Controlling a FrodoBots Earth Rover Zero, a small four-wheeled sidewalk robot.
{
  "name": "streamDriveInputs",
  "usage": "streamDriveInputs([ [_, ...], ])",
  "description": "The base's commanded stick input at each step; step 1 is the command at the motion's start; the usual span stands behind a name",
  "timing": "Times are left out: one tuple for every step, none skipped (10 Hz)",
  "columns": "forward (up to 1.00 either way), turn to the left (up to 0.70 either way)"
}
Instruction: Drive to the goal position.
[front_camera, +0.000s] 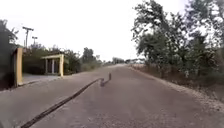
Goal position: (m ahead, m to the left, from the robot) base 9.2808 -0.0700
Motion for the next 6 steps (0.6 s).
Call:
streamDriveInputs([
  [0.85,-0.06],
  [0.85,0.00],
  [0.85,0.00],
  [0.85,0.00],
  [0.85,0.00],
  [0.85,0.00],
])
